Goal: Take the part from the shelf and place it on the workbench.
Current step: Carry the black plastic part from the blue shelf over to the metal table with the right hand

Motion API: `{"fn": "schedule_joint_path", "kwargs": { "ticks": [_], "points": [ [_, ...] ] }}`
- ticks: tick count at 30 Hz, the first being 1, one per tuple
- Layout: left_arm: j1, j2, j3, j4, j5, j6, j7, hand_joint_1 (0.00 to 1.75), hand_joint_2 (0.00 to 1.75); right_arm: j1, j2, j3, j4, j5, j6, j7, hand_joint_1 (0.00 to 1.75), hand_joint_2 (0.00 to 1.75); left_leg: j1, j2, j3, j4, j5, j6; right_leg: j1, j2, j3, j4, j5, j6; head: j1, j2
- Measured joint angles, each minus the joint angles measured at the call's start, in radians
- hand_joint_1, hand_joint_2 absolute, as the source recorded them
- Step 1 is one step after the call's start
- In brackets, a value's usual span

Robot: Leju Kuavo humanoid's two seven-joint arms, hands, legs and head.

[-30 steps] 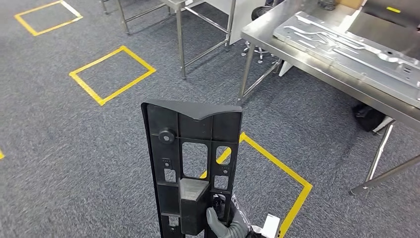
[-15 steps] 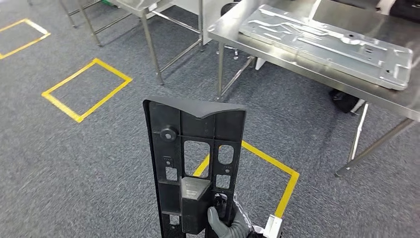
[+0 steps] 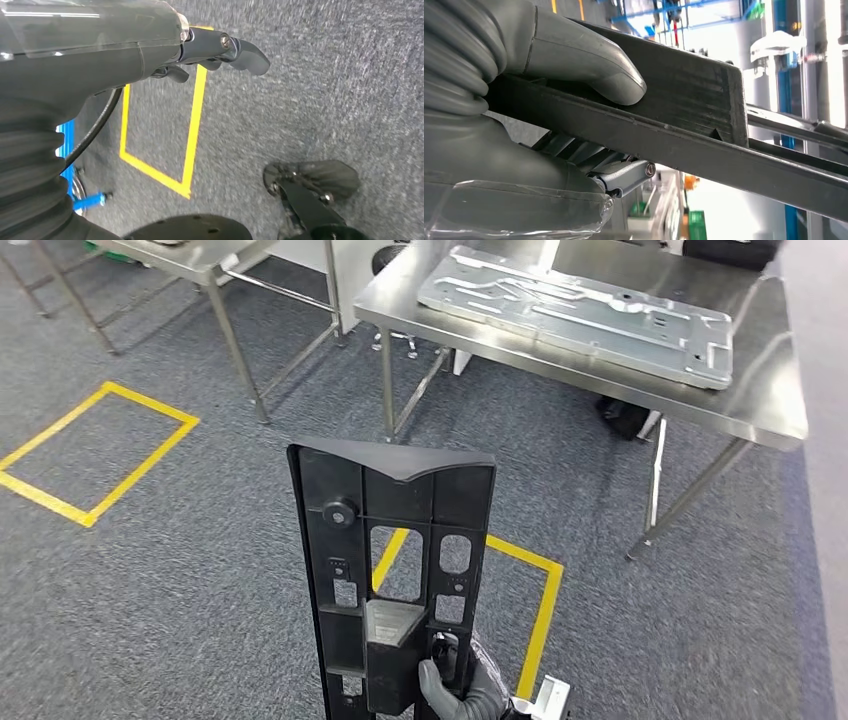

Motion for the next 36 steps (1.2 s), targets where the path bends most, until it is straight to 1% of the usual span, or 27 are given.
{"fn": "schedule_joint_path", "kwargs": {
  "ticks": [1, 2, 3, 4, 6, 7, 8, 10, 11, 13, 14, 15, 16, 17, 18, 19, 20, 22, 24, 26, 27, 28, 30, 32, 33, 34, 36],
  "points": [
    [0.002, 0.0, 0.0, 0.0, 0.0, 0.0, 0.0, 0.0, 1.75, 0.001, -0.001, 0.0, 0.0, 0.0, 0.0, 0.0, 1.71, 1.75, -0.001, 0.013, 0.001, 0.0, -0.002, 0.0, -0.002, -0.007, -0.026, 0.046, -0.01, 0.002, 0.0, 0.0],
    [0.002, 0.001, 0.0, 0.0, 0.0, 0.0, 0.001, 0.0, 1.75, 0.003, -0.002, 0.0, 0.0, 0.0, -0.001, 0.0, 1.71, 1.75, -0.002, 0.026, 0.002, 0.0, -0.004, 0.0, -0.003, -0.01, -0.035, 0.058, -0.002, 0.003, 0.0, 0.0],
    [0.001, 0.001, 0.0, 0.0, 0.0, 0.0, 0.001, 0.0, 1.75, 0.003, -0.002, 0.0, 0.0, 0.0, -0.002, 0.0, 1.71, 1.75, -0.002, 0.037, 0.005, 0.0, -0.007, 0.0, -0.003, -0.014, -0.025, 0.032, 0.021, 0.001, 0.0, 0.0],
    [0.0, 0.001, 0.0, 0.0, 0.0, -0.001, 0.001, 0.0, 1.75, 0.004, -0.002, 0.0, -0.001, 0.0, -0.002, 0.0, 1.71, 1.75, -0.003, 0.047, 0.009, 0.0, -0.01, -0.002, -0.002, -0.021, 0.006, -0.028, 0.057, -0.003, 0.0, 0.0],
    [-0.001, 0.0, 0.0, 0.0, 0.0, -0.002, 0.0, 0.0, 1.75, 0.003, -0.002, 0.0, -0.004, 0.0, -0.004, 0.001, 1.71, 1.75, -0.007, 0.067, 0.02, -0.001, -0.017, -0.007, 0.008, -0.058, 0.077, -0.164, 0.106, -0.02, 0.0, 0.0],
    [-0.001, 0.0, 0.0, 0.0, 0.0, -0.003, 0.0, 0.0, 1.75, 0.002, -0.002, 0.0, -0.006, 0.0, -0.004, 0.001, 1.71, 1.75, -0.008, 0.076, 0.024, -0.002, -0.02, -0.012, 0.013, -0.072, 0.099, -0.207, 0.116, -0.028, 0.0, 0.0],
    [-0.002, 0.0, 0.0, 0.0, 0.0, -0.003, -0.001, 0.0, 1.75, 0.002, -0.002, 0.001, -0.008, 0.0, -0.005, 0.001, 1.71, 1.75, -0.009, 0.085, 0.027, -0.003, -0.023, -0.017, 0.017, -0.078, 0.107, -0.224, 0.115, -0.034, 0.0, 0.0],
    [-0.006, 0.0, 0.0, 0.0, 0.0, -0.004, -0.001, 0.0, 1.75, 0.003, -0.002, 0.001, -0.01, 0.0, -0.006, 0.001, 1.71, 1.75, -0.009, 0.098, 0.034, -0.007, -0.027, -0.028, 0.016, -0.058, 0.108, -0.23, 0.117, -0.042, 0.0, 0.0],
    [-0.008, 0.0, 0.0, 0.0, 0.0, -0.005, -0.002, 0.0, 1.75, 0.003, -0.002, 0.001, -0.01, 0.0, -0.006, 0.001, 1.71, 1.75, -0.009, 0.087, 0.037, -0.003, -0.032, -0.033, 0.012, -0.048, 0.114, -0.238, 0.12, -0.046, 0.0, 0.0],
    [-0.011, 0.0, 0.0, 0.0, 0.0, -0.007, -0.004, 0.0, 1.75, 0.0, -0.002, 0.004, -0.012, 0.0, -0.007, 0.002, 1.71, 1.75, -0.008, 0.042, 0.02, 0.05, -0.068, -0.04, 0.003, -0.029, 0.125, -0.252, 0.126, -0.054, 0.0, 0.0],
    [-0.01, 0.0, 0.0, 0.0, 0.001, -0.009, -0.005, 0.0, 1.75, -0.001, -0.001, 0.005, -0.012, 0.0, -0.007, 0.002, 1.71, 1.75, -0.007, 0.018, -0.008, 0.109, -0.099, -0.042, 0.003, -0.019, 0.127, -0.255, 0.126, -0.056, 0.0, 0.0],
    [-0.01, 0.0, 0.0, 0.0, 0.002, -0.01, -0.007, 0.0, 1.75, -0.002, 0.0, 0.006, -0.012, 0.0, -0.008, 0.003, 1.71, 1.75, -0.007, 0.007, -0.043, 0.178, -0.131, -0.044, 0.003, -0.008, 0.127, -0.254, 0.126, -0.058, 0.0, 0.0],
    [-0.011, 0.0, 0.0, 0.0, 0.003, -0.011, -0.008, 0.0, 1.75, -0.002, 0.0, 0.007, -0.012, 0.0, -0.009, 0.004, 1.71, 1.75, -0.007, 0.003, -0.075, 0.239, -0.152, -0.045, 0.003, 0.003, 0.127, -0.253, 0.125, -0.059, 0.0, 0.0],
    [-0.013, 0.001, 0.0, 0.0, 0.004, -0.011, -0.009, 0.0, 1.75, -0.002, 0.0, 0.007, -0.012, 0.001, -0.009, 0.005, 1.71, 1.75, -0.007, 0.002, -0.097, 0.274, -0.154, -0.046, 0.003, 0.016, 0.127, -0.251, 0.124, -0.059, 0.0, 0.0],
    [-0.015, 0.001, 0.0, 0.0, 0.003, -0.011, -0.009, 0.0, 1.75, -0.001, 0.0, 0.007, -0.012, 0.001, -0.01, 0.006, 1.71, 1.75, -0.006, 0.001, -0.099, 0.268, -0.134, -0.046, 0.003, 0.03, 0.128, -0.248, 0.122, -0.058, 0.0, 0.0],
    [-0.015, 0.001, 0.0, 0.0, 0.003, -0.011, -0.008, 0.0, 1.75, -0.001, 0.0, 0.007, -0.012, 0.001, -0.01, 0.006, 1.71, 1.75, -0.005, -0.003, -0.083, 0.225, -0.097, -0.046, 0.002, 0.045, 0.128, -0.244, 0.12, -0.056, 0.0, 0.0],
    [-0.013, 0.002, 0.0, 0.0, 0.002, -0.011, -0.008, 0.0, 1.75, -0.002, 0.0, 0.007, -0.012, 0.002, -0.01, 0.007, 1.71, 1.75, -0.003, -0.014, -0.057, 0.157, -0.054, -0.046, 0.001, 0.06, 0.129, -0.238, 0.116, -0.052, 0.0, 0.0],
    [-0.008, 0.003, 0.0, 0.0, 0.002, -0.011, -0.007, 0.0, 1.75, -0.002, 0.0, 0.007, -0.012, 0.002, -0.011, 0.008, 1.71, 1.75, 0.001, -0.053, -0.012, 0.047, -0.011, -0.042, 0.002, 0.085, 0.124, -0.226, 0.11, -0.042, 0.0, 0.0],
    [-0.004, 0.003, 0.0, 0.0, 0.002, -0.011, -0.006, 0.0, 1.75, -0.001, 0.0, 0.008, -0.013, 0.002, -0.012, 0.01, 1.71, 1.75, -0.001, -0.071, 0.0, 0.017, -0.012, -0.032, 0.001, 0.104, 0.115, -0.22, 0.11, -0.03, 0.0, 0.0],
    [-0.004, 0.003, 0.0, 0.0, 0.002, -0.012, -0.007, 0.0, 1.75, 0.001, 0.0, 0.009, -0.015, 0.002, -0.013, 0.012, 1.71, 1.75, -0.001, -0.053, 0.0, 0.013, -0.007, -0.019, -0.002, 0.116, 0.109, -0.221, 0.113, -0.018, 0.0, 0.0],
    [-0.006, 0.002, 0.0, 0.0, 0.002, -0.012, -0.007, 0.0, 1.75, 0.002, -0.001, 0.009, -0.015, 0.002, -0.013, 0.013, 1.71, 1.75, 0.0, -0.044, 0.002, 0.01, -0.005, -0.013, -0.001, 0.102, 0.105, -0.212, 0.108, -0.013, 0.0, 0.0],
    [-0.007, 0.002, 0.0, 0.0, 0.002, -0.012, -0.007, 0.0, 1.75, 0.001, -0.001, 0.009, -0.016, 0.002, -0.014, 0.013, 1.71, 1.75, 0.002, -0.033, 0.003, 0.006, -0.003, -0.007, 0.0, 0.078, 0.091, -0.185, 0.092, -0.008, 0.0, 0.0],
    [-0.005, 0.001, 0.0, 0.0, 0.001, -0.012, -0.008, 0.0, 1.75, 0.0, -0.002, 0.009, -0.017, 0.002, -0.014, 0.014, 1.71, 1.75, 0.001, -0.008, 0.004, 0.004, -0.003, 0.001, 0.001, 0.015, 0.034, -0.071, 0.035, 0.0, 0.0, 0.0],
    [-0.001, 0.002, 0.0, 0.0, -0.001, -0.012, -0.007, 0.0, 1.75, 0.0, -0.002, 0.01, -0.017, 0.002, -0.016, 0.014, 1.71, 1.75, -0.002, 0.018, 0.004, 0.004, -0.006, 0.004, -0.003, -0.008, -0.032, 0.05, -0.008, 0.006, 0.0, 0.0],
    [-0.001, 0.002, 0.0, 0.0, -0.001, -0.012, -0.006, 0.0, 1.75, 0.001, -0.002, 0.01, -0.017, 0.003, -0.018, 0.014, 1.71, 1.75, -0.003, 0.028, 0.006, 0.004, -0.008, 0.003, -0.004, -0.011, -0.043, 0.069, -0.004, 0.006, 0.0, 0.0],
    [-0.002, 0.002, 0.0, 0.0, -0.001, -0.012, -0.006, 0.0, 1.75, 0.002, -0.003, 0.01, -0.017, 0.004, -0.021, 0.013, 1.71, 1.75, -0.005, 0.036, 0.008, 0.004, -0.011, 0.003, -0.004, -0.012, -0.036, 0.051, 0.015, 0.005, 0.0, 0.0],
    [-0.006, 0.001, 0.0, 0.0, -0.001, -0.012, -0.006, 0.0, 1.75, 0.002, -0.002, 0.009, -0.017, 0.008, -0.031, 0.01, 1.71, 1.75, -0.007, 0.045, 0.015, 0.003, -0.016, 0.0, -0.001, -0.019, 0.033, -0.082, 0.082, -0.007, 0.0, 0.0]
  ]
}}
